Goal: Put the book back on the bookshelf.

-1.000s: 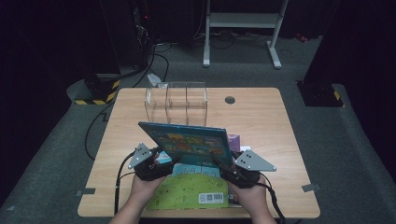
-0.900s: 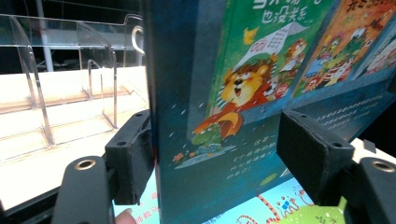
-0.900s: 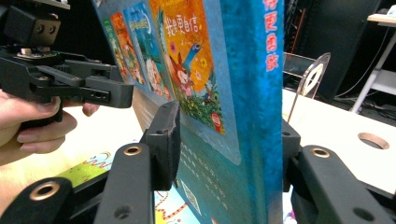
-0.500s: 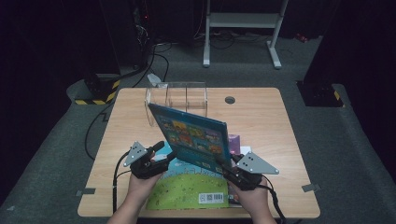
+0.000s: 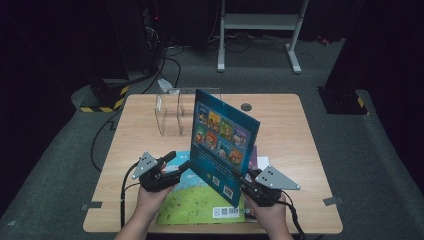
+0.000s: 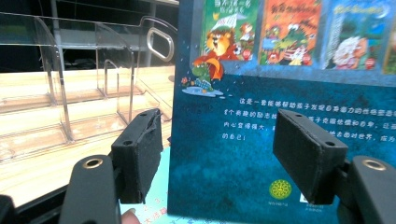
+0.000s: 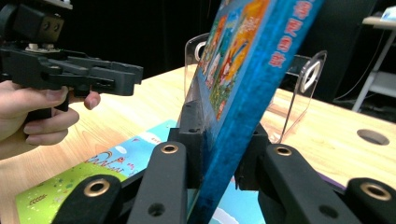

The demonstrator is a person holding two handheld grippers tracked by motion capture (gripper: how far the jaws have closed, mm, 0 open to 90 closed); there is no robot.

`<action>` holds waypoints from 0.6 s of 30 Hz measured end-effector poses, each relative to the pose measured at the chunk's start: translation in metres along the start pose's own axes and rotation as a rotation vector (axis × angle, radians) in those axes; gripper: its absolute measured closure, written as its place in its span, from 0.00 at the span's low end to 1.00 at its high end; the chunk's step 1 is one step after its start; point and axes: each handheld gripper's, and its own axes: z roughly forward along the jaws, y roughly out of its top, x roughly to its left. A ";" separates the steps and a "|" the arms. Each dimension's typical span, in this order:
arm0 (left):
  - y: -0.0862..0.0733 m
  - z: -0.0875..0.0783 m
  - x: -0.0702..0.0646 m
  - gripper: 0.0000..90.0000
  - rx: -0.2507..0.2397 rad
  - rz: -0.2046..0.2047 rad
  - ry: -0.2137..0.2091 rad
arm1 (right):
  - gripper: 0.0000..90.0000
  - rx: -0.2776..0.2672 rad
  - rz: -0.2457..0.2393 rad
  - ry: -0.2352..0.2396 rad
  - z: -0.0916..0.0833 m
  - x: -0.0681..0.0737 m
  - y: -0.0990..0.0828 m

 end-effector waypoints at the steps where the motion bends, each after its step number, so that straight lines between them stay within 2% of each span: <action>1: 0.000 0.000 0.000 0.37 0.000 0.001 0.001 | 0.88 0.000 -0.008 -0.003 0.000 0.002 0.001; 6: 0.001 -0.002 0.000 0.37 -0.006 0.001 0.002 | 0.92 -0.013 -0.033 -0.024 0.001 0.008 0.005; 8: 0.001 -0.002 0.000 0.37 -0.004 0.000 0.002 | 0.92 -0.015 -0.062 -0.037 0.002 0.011 0.005; 13: 0.002 -0.001 -0.001 0.37 0.010 0.019 0.023 | 0.92 -0.026 -0.036 -0.064 0.007 0.014 0.005; 17: 0.008 -0.003 -0.009 0.35 0.022 0.070 0.038 | 0.92 -0.036 -0.030 -0.087 0.011 0.017 0.005; 18: 0.008 -0.003 -0.009 0.35 0.022 0.070 0.038 | 0.92 -0.039 -0.029 -0.090 0.012 0.018 0.005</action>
